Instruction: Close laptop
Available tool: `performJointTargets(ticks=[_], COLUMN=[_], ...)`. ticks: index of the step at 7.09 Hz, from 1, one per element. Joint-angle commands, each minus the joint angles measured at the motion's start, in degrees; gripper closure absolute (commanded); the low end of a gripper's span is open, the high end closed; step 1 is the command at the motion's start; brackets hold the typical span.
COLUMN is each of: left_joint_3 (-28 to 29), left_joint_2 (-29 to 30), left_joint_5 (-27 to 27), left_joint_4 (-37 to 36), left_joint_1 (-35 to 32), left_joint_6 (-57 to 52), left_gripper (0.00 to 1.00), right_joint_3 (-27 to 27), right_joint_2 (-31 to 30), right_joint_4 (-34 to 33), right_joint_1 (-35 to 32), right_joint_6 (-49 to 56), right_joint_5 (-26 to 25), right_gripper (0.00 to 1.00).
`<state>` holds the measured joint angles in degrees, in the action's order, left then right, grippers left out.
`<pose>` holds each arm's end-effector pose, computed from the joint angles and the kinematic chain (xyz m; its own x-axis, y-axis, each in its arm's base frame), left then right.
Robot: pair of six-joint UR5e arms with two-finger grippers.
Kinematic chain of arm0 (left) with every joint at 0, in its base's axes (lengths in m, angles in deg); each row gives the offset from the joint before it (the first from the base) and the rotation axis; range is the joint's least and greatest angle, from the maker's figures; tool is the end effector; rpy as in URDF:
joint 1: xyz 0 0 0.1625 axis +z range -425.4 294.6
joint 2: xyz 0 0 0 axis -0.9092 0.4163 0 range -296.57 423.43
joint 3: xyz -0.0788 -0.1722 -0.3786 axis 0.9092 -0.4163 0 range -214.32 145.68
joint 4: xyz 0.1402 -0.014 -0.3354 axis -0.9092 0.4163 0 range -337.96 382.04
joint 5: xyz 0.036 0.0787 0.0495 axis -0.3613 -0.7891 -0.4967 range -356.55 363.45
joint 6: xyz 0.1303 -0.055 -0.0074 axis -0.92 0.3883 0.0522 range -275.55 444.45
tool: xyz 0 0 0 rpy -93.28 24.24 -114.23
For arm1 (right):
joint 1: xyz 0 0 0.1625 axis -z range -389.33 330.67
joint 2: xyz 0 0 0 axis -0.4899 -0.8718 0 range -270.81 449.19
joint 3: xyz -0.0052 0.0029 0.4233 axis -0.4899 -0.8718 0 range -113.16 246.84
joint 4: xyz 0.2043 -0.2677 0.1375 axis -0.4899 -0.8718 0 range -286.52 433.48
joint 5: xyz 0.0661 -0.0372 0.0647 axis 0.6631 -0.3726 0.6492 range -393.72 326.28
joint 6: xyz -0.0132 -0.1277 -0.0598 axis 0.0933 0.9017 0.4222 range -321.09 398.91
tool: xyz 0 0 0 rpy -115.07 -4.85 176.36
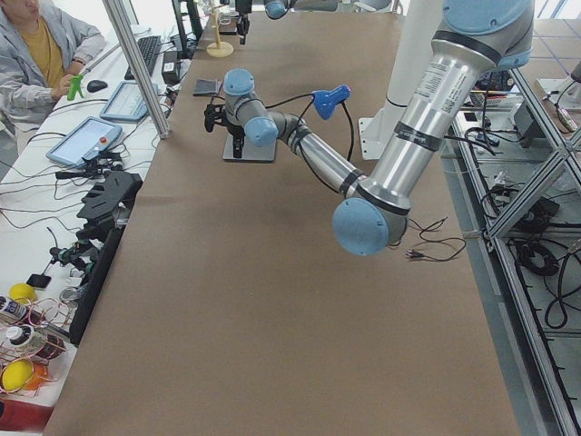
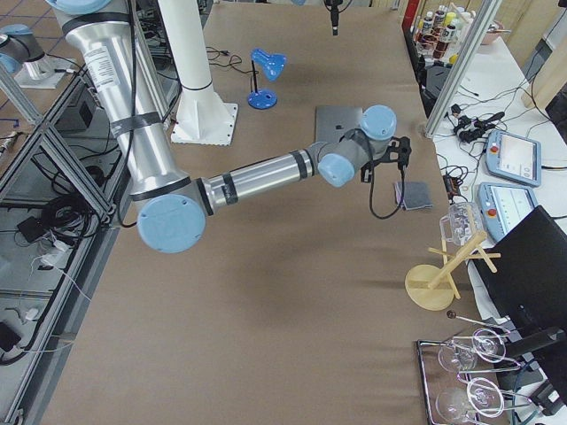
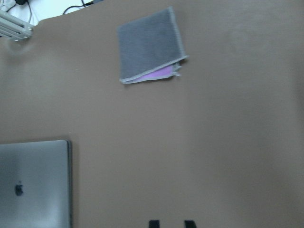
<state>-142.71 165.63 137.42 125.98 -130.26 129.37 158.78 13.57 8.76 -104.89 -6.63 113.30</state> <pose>0.1907 -0.4887 0.4067 0.5287 0.0729 -0.8457 0.0997 0.9841 0.1472 -0.1245 -0.5417 0.4690 0.4051 0.0441 0.9132 -0.1465 0.9891 0.0172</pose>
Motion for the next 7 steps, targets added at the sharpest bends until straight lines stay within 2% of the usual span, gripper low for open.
performJointTargets(ticks=[1,2,4,5,6,7], left_joint_3=[-4.1,-3.8,-0.1,1.5,1.2,1.6], left_joint_2=[-15.6,-20.5,-26.5,-27.3,-28.6,-28.8], left_joint_5=[6.3,5.9,5.4,4.8,0.6,0.3], left_joint_4=[-0.4,-0.3,-0.8,-0.8,-0.8,-1.1], left_joint_1=[-12.5,-16.0,-24.0,-24.7,-25.1,-25.2], left_joint_6=[-22.7,-30.8,-46.4,-47.5,-47.7,-47.9], left_gripper=[0.03,0.03,0.03,0.03,0.03,0.03], right_joint_3=[3.0,2.7,2.8,4.6,6.7,6.9], right_joint_2=[-16.6,-20.9,-22.2,-21.8,-21.8,-21.9], right_joint_4=[0.0,-0.1,-7.6,-12.2,-14.5,-14.7], right_joint_1=[-8.2,-10.3,-11.6,-11.5,-10.7,-10.4], right_joint_6=[24.3,35.1,47.6,49.7,49.8,49.9], right_joint_5=[-0.1,-3.7,-7.6,-8.0,-9.8,-10.2], right_gripper=[0.00,0.00,0.00,0.00,0.00,0.00])
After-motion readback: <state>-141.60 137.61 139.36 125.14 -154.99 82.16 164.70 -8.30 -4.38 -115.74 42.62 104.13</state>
